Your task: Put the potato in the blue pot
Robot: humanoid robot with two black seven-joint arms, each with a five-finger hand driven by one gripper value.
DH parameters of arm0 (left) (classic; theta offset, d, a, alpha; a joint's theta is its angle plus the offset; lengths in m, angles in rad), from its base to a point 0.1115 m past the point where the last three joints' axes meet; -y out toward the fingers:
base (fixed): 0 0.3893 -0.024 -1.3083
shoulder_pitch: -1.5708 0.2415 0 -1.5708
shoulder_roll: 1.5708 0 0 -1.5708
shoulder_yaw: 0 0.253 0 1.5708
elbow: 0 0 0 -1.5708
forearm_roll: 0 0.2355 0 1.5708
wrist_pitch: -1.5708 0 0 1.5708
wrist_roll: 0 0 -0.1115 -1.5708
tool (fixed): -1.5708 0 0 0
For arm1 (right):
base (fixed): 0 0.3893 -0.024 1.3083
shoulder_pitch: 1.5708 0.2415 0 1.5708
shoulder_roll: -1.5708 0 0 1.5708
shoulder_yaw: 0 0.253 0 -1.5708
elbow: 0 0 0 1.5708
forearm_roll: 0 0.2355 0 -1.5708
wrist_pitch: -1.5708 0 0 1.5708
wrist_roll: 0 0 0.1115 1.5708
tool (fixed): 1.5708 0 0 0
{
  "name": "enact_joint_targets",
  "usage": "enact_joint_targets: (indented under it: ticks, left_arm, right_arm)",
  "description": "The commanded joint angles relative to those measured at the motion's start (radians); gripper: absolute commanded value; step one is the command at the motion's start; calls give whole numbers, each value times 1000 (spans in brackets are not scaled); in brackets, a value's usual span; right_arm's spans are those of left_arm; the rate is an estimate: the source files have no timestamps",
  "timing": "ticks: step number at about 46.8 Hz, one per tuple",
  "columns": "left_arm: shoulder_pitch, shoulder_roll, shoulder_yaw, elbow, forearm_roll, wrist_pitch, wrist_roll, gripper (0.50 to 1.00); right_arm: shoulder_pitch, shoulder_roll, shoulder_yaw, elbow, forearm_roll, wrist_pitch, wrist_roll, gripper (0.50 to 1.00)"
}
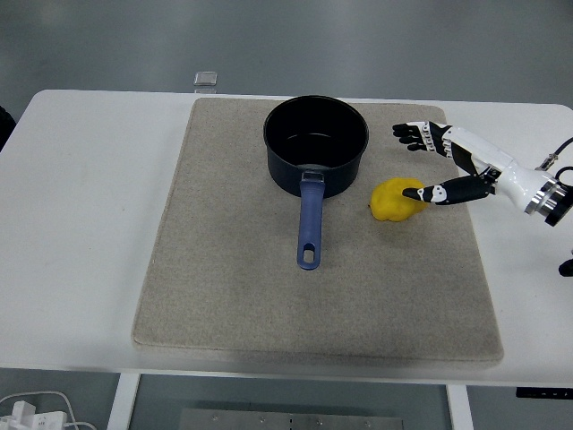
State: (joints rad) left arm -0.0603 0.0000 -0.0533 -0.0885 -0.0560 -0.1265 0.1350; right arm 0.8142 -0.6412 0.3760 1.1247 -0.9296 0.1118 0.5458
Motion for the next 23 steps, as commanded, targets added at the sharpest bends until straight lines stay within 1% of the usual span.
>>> enact_joint_targets:
  ticks: [1, 7, 14, 19, 23]
  left_arm:
    - [-1, 0, 0, 0, -1, 1, 0, 999]
    - [-1, 0, -2, 0, 1, 1, 0, 999]
    - [-1, 0, -2, 0, -1, 1, 0, 999]
    - [-1, 0, -2, 0, -1, 1, 0, 999]
    - [-1, 0, 0, 1, -1, 1, 0, 999]
  right_arm:
    - [0, 3, -8, 3, -22, -12, 13, 901]
    - [3, 12, -9, -2, -34, -38, 14, 901]
    - [36, 12, -23, -19, -97, -73, 19, 901]
    - [66, 14, -71, -39, -107, -87, 20, 901]
    - [82, 14, -114, -39, -109, -87, 20, 901]
